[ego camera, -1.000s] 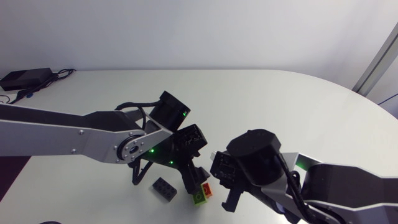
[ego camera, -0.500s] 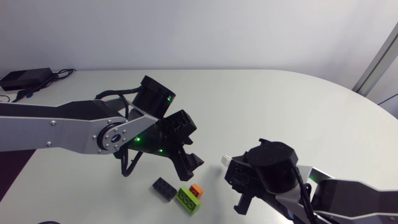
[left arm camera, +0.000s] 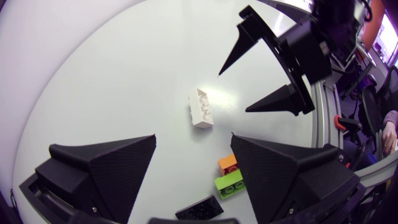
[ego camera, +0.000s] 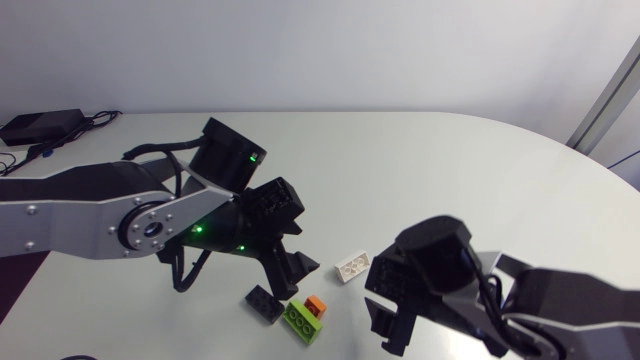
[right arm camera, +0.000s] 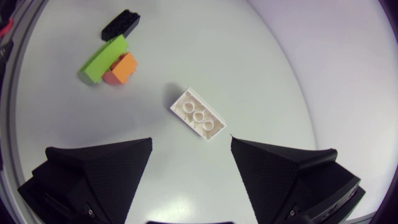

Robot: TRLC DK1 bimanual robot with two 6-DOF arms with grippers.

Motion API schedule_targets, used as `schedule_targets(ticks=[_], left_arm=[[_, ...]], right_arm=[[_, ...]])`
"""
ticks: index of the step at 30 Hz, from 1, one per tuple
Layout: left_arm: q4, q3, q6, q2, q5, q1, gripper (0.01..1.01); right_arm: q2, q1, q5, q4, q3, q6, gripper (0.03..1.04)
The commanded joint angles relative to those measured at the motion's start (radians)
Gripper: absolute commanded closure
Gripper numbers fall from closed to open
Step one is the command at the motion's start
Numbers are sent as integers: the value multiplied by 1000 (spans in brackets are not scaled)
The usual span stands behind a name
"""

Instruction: Disassemble duplo

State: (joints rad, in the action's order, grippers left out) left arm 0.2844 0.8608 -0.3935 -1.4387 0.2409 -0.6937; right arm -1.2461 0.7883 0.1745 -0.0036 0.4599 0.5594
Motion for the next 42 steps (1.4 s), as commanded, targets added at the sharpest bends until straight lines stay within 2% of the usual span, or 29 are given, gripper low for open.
schedule_targets(ticks=[1, 6, 9, 13, 17, 19, 24, 26, 32, 42], left_arm=[[10, -34, -33, 52, -18, -1, 189], [4, -85, -76, 100, -101, -44, 189], [-17, -118, -104, 104, -149, -67, 189], [-67, -164, -136, 107, -193, -84, 189], [-117, -190, -148, 112, -226, -105, 189], [-129, -190, -156, 107, -238, -110, 187], [-163, -207, -180, 106, -272, -110, 187], [-191, -224, -197, 106, -295, -115, 185], [-220, -246, -214, 118, -327, -127, 184], [-223, -255, -222, 133, -331, -127, 184]], right_arm=[[30, -80, -110, -122, 114, -92, 69], [-67, -166, -352, -342, 278, -165, 72], [-151, -189, -460, -446, 359, -190, 133], [-256, -219, -618, -524, 430, -199, 164], [-365, -230, -704, -578, 490, -202, 193], [-411, -235, -731, -601, 523, -200, 223], [-474, -239, -771, -673, 605, -197, 225], [-512, -238, -779, -697, 637, -196, 275], [-615, -216, -799, -745, 703, -188, 279], [-658, -169, -813, -756, 718, -200, 390]])
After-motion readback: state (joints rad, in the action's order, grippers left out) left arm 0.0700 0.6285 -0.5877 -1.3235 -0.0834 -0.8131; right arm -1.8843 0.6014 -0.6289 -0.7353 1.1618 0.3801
